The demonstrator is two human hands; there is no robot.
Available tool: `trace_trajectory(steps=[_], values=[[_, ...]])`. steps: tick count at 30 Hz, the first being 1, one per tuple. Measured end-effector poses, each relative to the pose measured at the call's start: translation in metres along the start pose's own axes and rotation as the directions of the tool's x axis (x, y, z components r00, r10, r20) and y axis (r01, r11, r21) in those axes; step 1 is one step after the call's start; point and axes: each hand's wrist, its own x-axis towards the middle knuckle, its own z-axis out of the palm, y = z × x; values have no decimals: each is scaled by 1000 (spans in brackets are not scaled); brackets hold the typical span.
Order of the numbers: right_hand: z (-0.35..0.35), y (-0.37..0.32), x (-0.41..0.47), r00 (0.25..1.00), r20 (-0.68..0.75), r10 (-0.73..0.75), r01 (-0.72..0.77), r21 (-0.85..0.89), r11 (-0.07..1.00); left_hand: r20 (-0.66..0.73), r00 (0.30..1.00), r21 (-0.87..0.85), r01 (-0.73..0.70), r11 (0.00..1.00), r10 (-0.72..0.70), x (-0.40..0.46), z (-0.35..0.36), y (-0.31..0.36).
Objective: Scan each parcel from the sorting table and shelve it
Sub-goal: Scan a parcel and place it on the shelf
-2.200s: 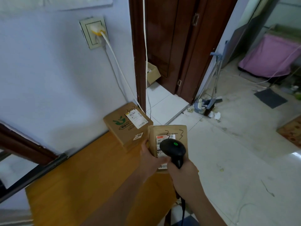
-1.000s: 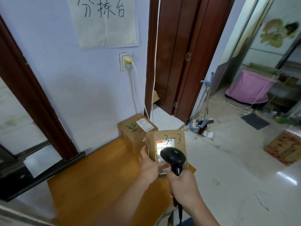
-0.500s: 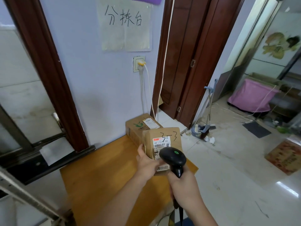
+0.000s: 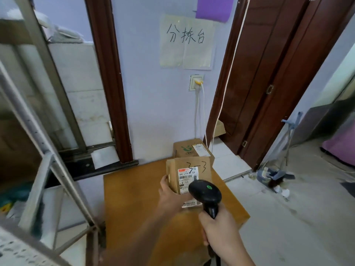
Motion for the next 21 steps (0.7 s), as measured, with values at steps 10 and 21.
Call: trace_trajectory(steps=[10, 21], values=[[14, 8, -47, 908, 336, -249, 261, 9, 965, -158, 984, -283, 40, 958, -88, -87, -82, -52], [95, -23, -172, 751, 562, -347, 379, 64, 923, -335, 941, -372, -82, 925, -51, -229, -198, -119]])
